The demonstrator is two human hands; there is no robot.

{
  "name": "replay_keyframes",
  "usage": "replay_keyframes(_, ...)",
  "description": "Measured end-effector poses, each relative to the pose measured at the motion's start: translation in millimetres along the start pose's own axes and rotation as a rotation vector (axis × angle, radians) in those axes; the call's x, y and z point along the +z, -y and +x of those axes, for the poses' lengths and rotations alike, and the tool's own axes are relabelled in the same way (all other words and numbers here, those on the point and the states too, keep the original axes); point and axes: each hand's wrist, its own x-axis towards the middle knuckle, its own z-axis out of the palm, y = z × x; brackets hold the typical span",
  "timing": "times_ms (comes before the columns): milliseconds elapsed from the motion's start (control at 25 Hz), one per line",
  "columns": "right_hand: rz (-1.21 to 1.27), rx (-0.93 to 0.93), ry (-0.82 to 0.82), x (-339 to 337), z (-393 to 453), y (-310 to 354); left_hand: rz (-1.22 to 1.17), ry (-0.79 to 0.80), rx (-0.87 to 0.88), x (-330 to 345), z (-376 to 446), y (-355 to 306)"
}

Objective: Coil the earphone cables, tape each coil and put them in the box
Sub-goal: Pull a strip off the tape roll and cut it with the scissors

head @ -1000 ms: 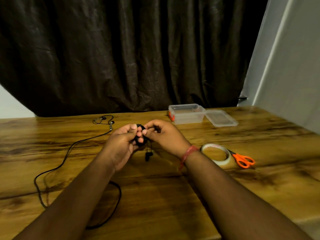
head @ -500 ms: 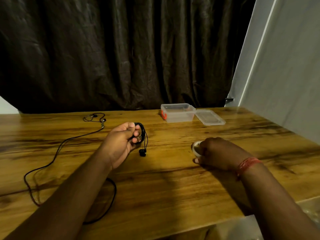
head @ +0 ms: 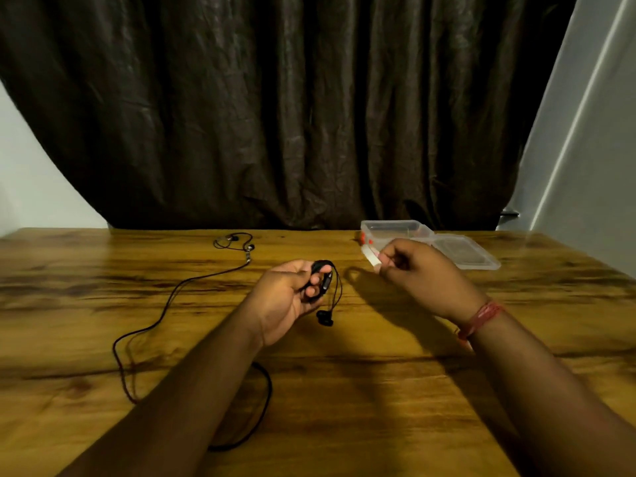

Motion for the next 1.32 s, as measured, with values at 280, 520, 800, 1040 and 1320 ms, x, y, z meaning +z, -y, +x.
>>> replay_keyframes(280, 0.347, -0.143, -0.073, 53.8, 15.0, 5.4, 0.012, -0.122, 0.037, -2.2, 7.2, -0.3)
replay_keyframes(520, 0.382, -0.207, -0.069, 58.0, 8.9, 4.3, 0.189, -0.305, 0.142, -9.3, 12.1, -1.2)
replay_keyframes(800, 0.051, -0.307, -0.133, 62.4, 4.6, 4.4, 0.851, -0.229, 0.466, -10.0, 2.2, 6.0)
replay_keyframes(1040, -0.021, -0.350, -0.155, 61.8, 5.3, 2.6, 1.011, -0.213, 0.558, -6.8, 4.3, 10.4)
replay_keyframes(1320, -0.050, -0.367, -0.160, 59.2, 7.0, 1.2, 1.057, -0.229, 0.716, -7.2, 3.8, 7.8)
